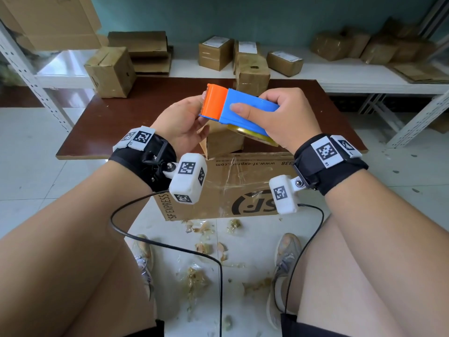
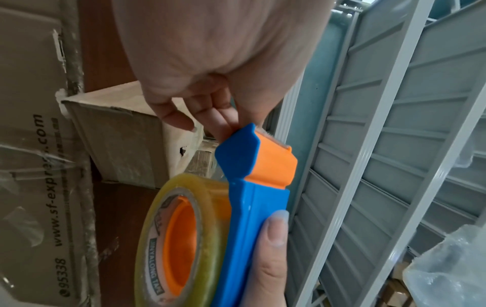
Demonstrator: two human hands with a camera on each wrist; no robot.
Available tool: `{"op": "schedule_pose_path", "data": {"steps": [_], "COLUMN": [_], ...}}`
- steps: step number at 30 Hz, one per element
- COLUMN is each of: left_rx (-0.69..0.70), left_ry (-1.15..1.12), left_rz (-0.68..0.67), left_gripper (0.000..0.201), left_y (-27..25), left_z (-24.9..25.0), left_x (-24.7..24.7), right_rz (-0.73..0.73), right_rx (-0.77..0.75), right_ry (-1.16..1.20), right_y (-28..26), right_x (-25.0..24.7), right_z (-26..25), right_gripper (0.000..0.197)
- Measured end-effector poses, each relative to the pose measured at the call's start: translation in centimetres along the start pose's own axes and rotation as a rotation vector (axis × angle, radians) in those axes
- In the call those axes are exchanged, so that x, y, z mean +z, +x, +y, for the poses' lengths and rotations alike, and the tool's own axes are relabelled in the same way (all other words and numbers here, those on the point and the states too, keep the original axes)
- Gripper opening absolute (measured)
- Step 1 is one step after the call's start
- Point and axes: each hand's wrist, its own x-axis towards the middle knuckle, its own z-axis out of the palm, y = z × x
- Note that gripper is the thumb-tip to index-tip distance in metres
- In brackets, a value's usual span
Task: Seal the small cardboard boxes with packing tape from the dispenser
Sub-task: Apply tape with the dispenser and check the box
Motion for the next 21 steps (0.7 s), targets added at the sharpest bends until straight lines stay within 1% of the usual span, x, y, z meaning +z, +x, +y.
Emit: {"op": "schedule_pose_path", "data": {"steps": [5, 14, 18, 21], "left_rx": [0.067, 0.109, 0.095, 0.027], "left_ry": [-0.007, 0.072, 0.065, -0.010], "left_rz": [-0.002, -0.005, 0.026, 0.065], "left_gripper": [0.013, 0.017, 0.019, 0.027], "left_y": [0.1, -0.2, -0.4, -0.5], "left_z": [-0.4, -0.4, -0.5, -0.1], "left_x": [-0.1, -0.5, -0.5, -0.3], "right_rz": [-0.029, -0.028, -0.038, -0.038], "right_rx": [-0.003, 0.007, -0.010, -0.008], "right_ry": [-0.035, -0.045, -0.047, -0.055], "right_y": [0.1, -0.6, -0.9, -1.1], "right_x": [-0.6, -1.4, -1.6, -1.7], "right_z": [0.4, 0.7, 0.6, 0.6], "right_gripper": [0.069, 0.066, 0.067, 0.071]}}
